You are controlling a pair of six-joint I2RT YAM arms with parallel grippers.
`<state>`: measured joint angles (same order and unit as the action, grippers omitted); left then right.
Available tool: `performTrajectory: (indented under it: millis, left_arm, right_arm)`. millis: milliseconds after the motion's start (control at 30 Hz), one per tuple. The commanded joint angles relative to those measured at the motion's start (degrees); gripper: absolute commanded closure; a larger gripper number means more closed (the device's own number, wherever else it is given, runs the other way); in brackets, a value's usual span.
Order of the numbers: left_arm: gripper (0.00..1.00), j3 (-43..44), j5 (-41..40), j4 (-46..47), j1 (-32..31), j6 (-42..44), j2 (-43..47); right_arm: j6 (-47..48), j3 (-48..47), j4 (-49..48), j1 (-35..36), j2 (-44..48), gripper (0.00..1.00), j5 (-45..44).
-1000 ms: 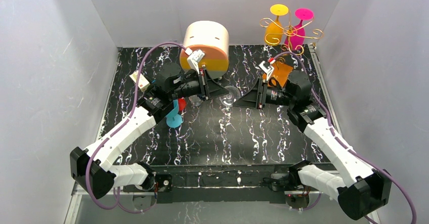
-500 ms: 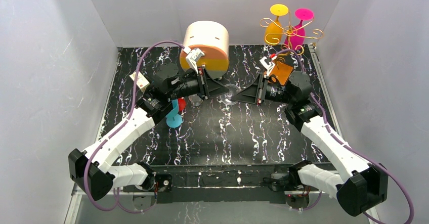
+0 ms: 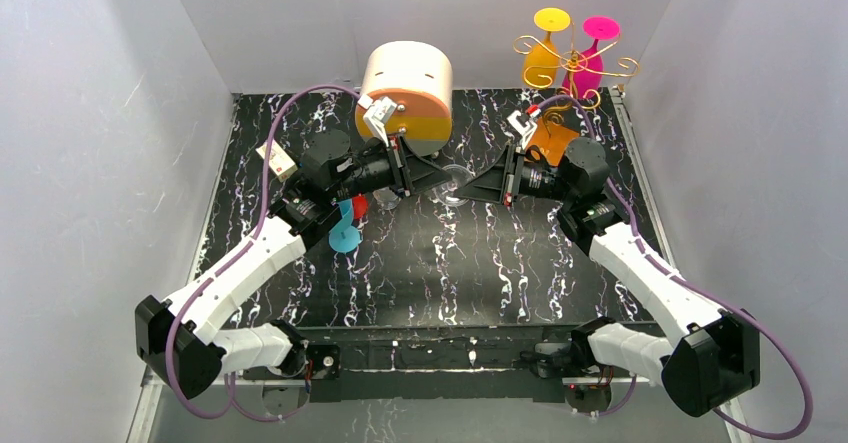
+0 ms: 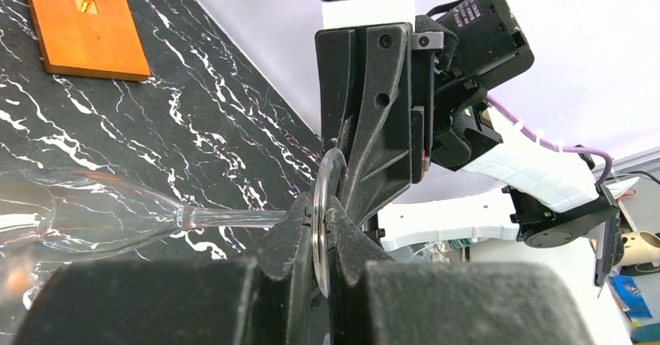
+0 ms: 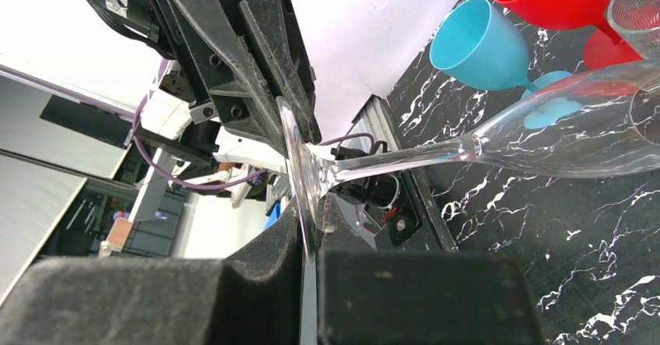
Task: Take the wine glass off the wine glass rack
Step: Place the wine glass at the center of the board.
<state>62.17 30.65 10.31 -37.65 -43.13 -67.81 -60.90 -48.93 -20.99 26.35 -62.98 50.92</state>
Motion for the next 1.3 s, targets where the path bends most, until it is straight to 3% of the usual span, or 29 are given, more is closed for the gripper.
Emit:
performTrajectory:
  millis: [0, 33, 67, 200, 233, 300, 433, 667, 933, 1133, 1267]
  left_arm:
    - [1.0, 0.69, 1.62, 1.57, -0.59, 1.25, 1.67]
    - [0.99, 0.87, 1.42, 0.69, -0.63, 1.47, 1.83]
    - [0.89, 1.39, 0.92, -0.86, -0.62, 2.17, 2.01]
    - [0.38, 3.92, -2.77, -7.34, -0.6, 5.52, 3.79]
    - [0.31, 4.4, -3.84, -8.88, -0.63, 6.46, 4.31]
    - [0.18, 5.26, -6.6, -12.31, -0.56, 7.98, 5.49]
    - [0.04, 7.62, -12.57, -17.68, -0.33, 9.75, 6.75]
    - [0.02, 11.05, -19.64, -25.37, 2.18, 8.4, 6.39]
    - [0.02, 10.73, -6.77, -21.92, 14.88, -2.1, 1.97]
    - [0.03, 8.2, 2.27, -13.2, 16.97, -11.19, -2.4]
    - [0.03, 7.82, 3.17, -12.37, 17.08, -11.54, -3.65]
  right_arm:
    - [1.96, -0.65, -3.94, 0.56, 1.45, 0.99, 0.02]
    - [2.27, -0.44, -3.92, 0.58, 1.58, 0.99, 0.14]
    - [2.9, -0.16, -3.81, 0.56, 1.6, 0.99, 0.37]
    - [7.79, 1.08, -0.91, 0.55, 3.98, 0.99, -0.24]
    - [8.79, 1.78, -0.86, 0.52, 4.76, 0.99, -0.59]
    - [11.18, 3.38, -0.87, 0.57, 6.13, 0.99, -0.69]
    - [15.8, 5.07, 0.32, 0.57, 8.16, 0.99, 0.05]
    - [22.76, 8.28, -2.11, 0.53, 12.44, 0.99, 5.14]
    - [38.79, 10.09, -3.15, 0.57, 19.09, 0.99, 14.67]
    - [52.12, 11.07, -2.13, 0.57, 25.21, 0.99, 18.81]
    - [60.36, 11.09, 1.69, 0.63, 27.74, 0.99, 21.84]
